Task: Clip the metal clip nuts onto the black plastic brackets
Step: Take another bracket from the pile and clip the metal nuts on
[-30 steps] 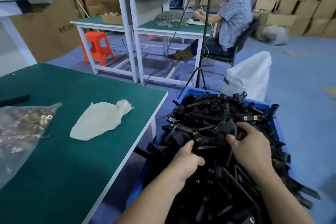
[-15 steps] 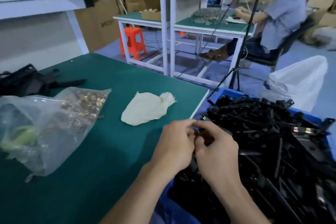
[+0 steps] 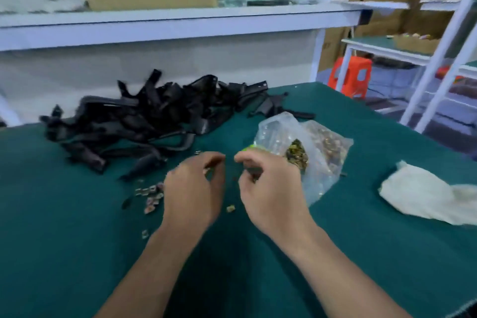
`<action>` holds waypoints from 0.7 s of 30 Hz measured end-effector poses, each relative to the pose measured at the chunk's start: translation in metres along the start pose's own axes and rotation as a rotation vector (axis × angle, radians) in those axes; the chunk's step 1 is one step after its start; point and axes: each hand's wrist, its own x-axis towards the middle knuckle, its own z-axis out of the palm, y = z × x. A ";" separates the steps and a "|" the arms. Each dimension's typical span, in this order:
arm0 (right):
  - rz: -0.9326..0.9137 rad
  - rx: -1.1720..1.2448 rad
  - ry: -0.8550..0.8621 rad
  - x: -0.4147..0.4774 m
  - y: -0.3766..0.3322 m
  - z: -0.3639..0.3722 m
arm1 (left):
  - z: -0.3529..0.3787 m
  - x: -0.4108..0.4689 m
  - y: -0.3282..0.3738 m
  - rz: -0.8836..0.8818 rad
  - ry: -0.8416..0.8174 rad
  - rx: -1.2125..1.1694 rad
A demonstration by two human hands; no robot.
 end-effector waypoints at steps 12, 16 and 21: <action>-0.013 -0.306 -0.460 0.109 -0.010 0.180 | -0.029 0.016 -0.131 -0.114 -0.173 0.262; 0.005 -0.545 -0.530 0.146 -0.008 0.209 | -0.027 0.017 -0.134 -0.156 -0.035 0.168; -0.023 -0.753 -0.529 0.164 -0.008 0.221 | -0.029 0.020 -0.138 -0.141 0.016 0.167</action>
